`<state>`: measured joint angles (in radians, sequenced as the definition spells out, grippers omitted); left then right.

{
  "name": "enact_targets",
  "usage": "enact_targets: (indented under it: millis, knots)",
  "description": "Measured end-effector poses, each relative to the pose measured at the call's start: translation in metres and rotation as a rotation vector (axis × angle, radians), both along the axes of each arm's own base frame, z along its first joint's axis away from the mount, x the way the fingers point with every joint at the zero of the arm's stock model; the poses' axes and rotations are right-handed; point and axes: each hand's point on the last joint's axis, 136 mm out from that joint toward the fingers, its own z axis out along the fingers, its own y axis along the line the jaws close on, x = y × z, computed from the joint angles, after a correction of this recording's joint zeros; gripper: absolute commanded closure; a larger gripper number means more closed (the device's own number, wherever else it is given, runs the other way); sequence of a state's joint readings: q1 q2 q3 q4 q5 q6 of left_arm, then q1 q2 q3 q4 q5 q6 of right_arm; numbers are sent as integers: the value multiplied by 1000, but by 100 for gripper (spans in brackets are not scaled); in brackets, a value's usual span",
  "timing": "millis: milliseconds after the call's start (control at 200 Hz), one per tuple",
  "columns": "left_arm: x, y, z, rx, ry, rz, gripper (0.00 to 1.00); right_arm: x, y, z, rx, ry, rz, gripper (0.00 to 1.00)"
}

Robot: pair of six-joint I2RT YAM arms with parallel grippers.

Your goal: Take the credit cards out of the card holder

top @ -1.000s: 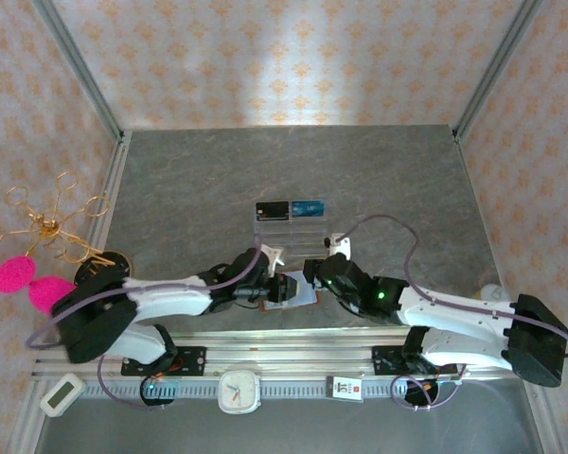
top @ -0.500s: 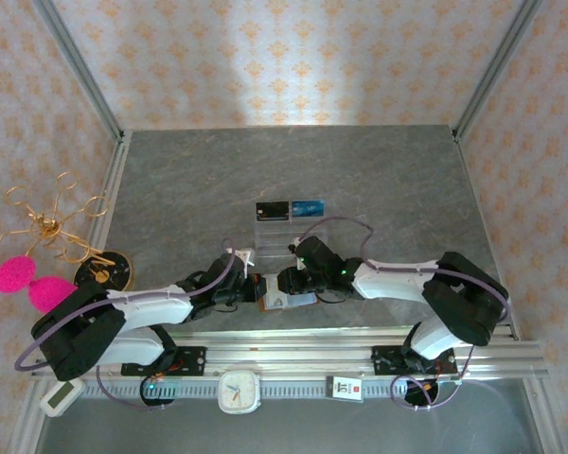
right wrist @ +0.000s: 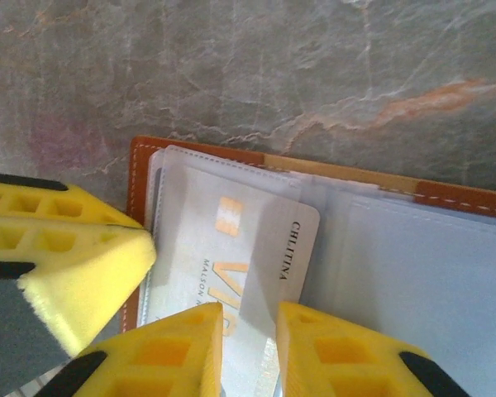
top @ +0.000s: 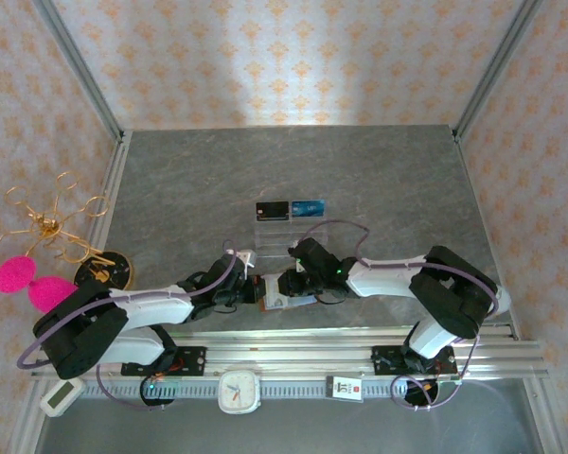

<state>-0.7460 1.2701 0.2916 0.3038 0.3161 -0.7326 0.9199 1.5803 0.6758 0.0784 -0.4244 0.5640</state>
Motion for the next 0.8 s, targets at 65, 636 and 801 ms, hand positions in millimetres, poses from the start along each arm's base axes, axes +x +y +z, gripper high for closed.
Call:
enact_targets:
  millis: [65,636,801]
  knots:
    - [0,2,0,3,-4,5,100,3,-3,-1,-20,-10,-14,76]
    - [7,-22,29,-39,-62,-41,100,16,-16,20,-34,-68,-59,76]
    - [3,-20,7,15,-16,-51,100,18,-16,21,-7,-39,-55,76]
